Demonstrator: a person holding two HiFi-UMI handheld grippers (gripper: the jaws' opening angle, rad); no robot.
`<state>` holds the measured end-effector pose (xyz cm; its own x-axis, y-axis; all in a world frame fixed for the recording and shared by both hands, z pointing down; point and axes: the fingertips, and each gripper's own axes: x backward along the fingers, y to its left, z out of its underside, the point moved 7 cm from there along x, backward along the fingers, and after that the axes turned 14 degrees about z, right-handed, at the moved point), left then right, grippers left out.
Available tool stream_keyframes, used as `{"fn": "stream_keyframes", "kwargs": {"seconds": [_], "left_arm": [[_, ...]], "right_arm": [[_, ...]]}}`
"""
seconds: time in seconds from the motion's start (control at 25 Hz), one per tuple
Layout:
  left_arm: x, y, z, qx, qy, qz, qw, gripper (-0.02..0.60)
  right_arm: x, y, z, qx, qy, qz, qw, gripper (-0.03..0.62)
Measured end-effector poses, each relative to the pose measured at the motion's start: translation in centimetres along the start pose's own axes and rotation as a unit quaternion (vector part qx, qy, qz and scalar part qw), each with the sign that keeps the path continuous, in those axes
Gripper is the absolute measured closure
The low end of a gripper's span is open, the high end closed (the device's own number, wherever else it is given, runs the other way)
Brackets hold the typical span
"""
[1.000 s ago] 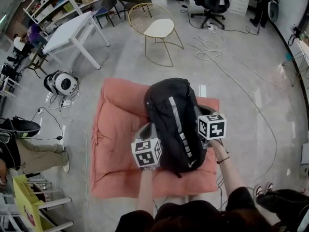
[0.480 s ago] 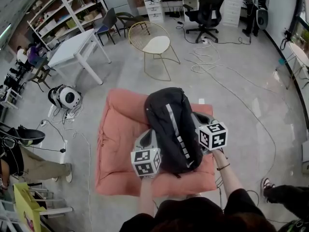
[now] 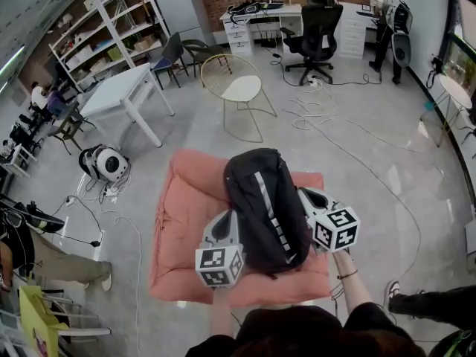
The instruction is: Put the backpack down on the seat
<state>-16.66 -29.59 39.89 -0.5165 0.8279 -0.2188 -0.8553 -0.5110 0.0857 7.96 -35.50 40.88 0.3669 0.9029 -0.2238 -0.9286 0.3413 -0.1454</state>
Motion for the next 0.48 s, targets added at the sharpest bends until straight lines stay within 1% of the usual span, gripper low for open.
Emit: {"fn": "stream_keyframes", "kwargs": {"seconds": [0.36, 0.48], "left_arm": [[4.6, -2.0, -3.1, -0.044, -0.047, 0.012, 0.9978, 0.566], [5.6, -2.1, -3.6, -0.056, -0.054, 0.009, 0.9969, 0.566]], "right_arm": [[6.2, 1.4, -3.7, 0.018, -0.08, -0.025, 0.996, 0.58], [7.3, 1.6, -4.5, 0.021, -0.098, -0.027, 0.995, 0.58]]}}
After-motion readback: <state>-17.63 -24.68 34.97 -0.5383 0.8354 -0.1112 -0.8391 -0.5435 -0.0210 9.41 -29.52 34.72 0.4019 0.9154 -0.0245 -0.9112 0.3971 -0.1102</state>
